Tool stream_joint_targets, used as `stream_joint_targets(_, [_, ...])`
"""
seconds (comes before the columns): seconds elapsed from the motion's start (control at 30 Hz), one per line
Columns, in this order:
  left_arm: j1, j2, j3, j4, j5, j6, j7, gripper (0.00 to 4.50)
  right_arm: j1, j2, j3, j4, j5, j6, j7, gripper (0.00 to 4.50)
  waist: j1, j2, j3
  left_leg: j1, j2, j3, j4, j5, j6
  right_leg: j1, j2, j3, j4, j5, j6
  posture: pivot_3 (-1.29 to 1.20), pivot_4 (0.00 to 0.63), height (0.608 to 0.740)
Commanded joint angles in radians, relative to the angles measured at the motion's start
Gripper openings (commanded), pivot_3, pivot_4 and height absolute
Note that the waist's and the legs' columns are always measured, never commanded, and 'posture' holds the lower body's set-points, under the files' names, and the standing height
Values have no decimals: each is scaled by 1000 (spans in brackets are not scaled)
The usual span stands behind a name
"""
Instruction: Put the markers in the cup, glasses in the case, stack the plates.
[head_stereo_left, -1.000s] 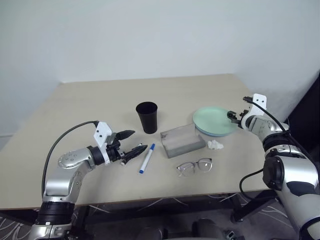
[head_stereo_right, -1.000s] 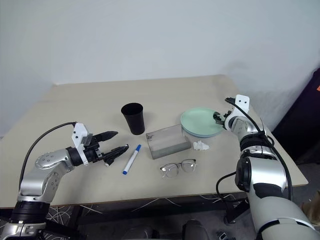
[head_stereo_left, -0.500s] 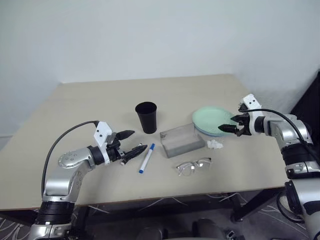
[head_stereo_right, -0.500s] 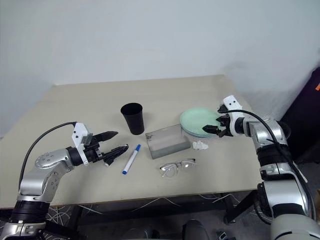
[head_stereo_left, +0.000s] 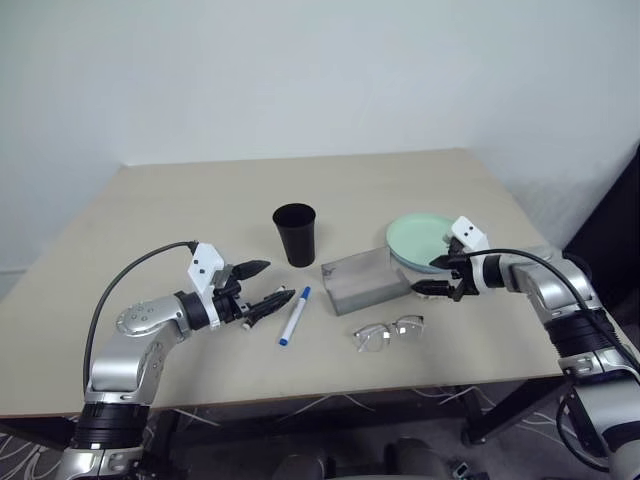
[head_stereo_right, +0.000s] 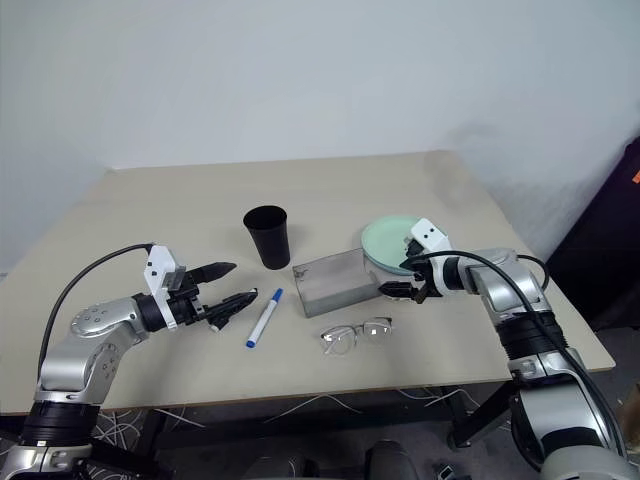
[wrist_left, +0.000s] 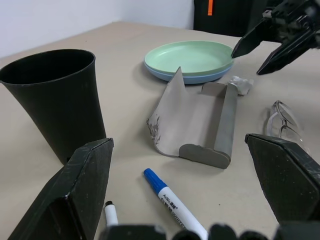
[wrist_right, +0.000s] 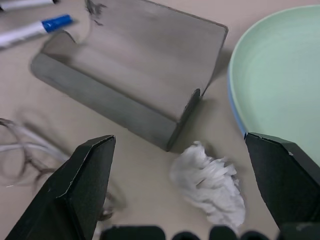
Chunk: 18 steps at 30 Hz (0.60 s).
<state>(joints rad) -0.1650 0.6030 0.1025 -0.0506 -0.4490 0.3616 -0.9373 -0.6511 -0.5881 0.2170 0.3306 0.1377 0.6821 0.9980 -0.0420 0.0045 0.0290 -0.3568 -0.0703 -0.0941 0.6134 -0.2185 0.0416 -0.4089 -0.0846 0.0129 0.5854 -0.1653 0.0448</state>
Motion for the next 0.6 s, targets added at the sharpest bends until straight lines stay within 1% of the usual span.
stream_joint_targets(0.03, [-13,8,21,-33,-13,-9,0,4500,-6,12,4,48,-30,-63,-25,4470,3,0,0,0,0,0,0,0,0,0,0,0,0,0,0,0,0,732])
stream_joint_targets(0.33, [-1,6,23,-44,-13,-11,6,4500,6,19,21,143,-70,-145,-32,4470,20,0,0,0,-1,0,0,0,0,0,0,0,0,0,0,0,0,732])
stream_joint_targets(0.53, [1,7,22,-43,-12,-14,6,4500,4,26,27,192,-94,-179,-37,4470,21,0,0,0,-1,0,0,0,0,0,0,0,0,0,0,0,0,732])
stream_joint_targets(0.6, [1,7,22,-44,-11,-14,5,4500,2,30,25,205,-100,-189,-39,4108,21,0,0,0,-1,0,0,0,0,0,0,0,0,0,0,0,0,732])
